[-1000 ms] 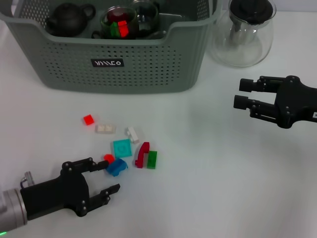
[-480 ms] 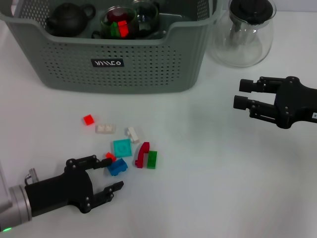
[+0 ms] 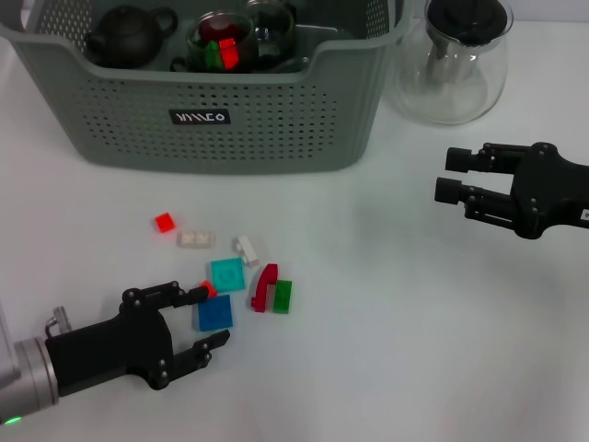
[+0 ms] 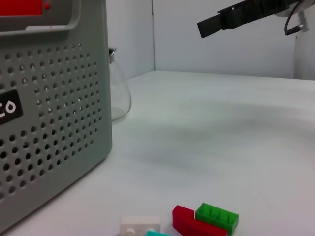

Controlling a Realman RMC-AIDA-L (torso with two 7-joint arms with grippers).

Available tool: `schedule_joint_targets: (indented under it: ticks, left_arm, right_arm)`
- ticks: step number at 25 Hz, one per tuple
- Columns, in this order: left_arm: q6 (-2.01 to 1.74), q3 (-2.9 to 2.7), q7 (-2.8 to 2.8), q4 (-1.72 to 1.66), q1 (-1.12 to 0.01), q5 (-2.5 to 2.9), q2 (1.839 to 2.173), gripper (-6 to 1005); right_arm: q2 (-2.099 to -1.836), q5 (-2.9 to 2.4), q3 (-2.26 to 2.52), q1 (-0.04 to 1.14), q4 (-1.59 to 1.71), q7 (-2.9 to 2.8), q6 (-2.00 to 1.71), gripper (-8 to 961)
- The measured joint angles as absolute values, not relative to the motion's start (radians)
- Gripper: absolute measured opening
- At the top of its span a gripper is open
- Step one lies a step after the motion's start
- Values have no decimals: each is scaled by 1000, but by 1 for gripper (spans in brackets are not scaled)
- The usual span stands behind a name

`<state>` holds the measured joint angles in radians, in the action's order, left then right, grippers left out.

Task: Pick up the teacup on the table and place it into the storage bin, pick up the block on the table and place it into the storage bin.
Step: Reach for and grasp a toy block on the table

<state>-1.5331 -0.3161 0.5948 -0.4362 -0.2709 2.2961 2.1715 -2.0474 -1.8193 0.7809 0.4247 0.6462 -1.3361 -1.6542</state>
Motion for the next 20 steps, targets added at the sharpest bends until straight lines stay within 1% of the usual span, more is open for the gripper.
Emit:
schedule_joint_targets:
  ticks: [13, 20]
  left_arm:
    - [-1589, -273, 594, -454, -263, 2301, 2170, 575]
    - [-1551, -270, 594, -453, -257, 2305, 2169, 575]
  right_arm:
    - [-2047, -1819, 785, 422, 646, -1336, -1653, 505]
    - [-2048, -1819, 786, 421, 642, -1336, -1654, 505]
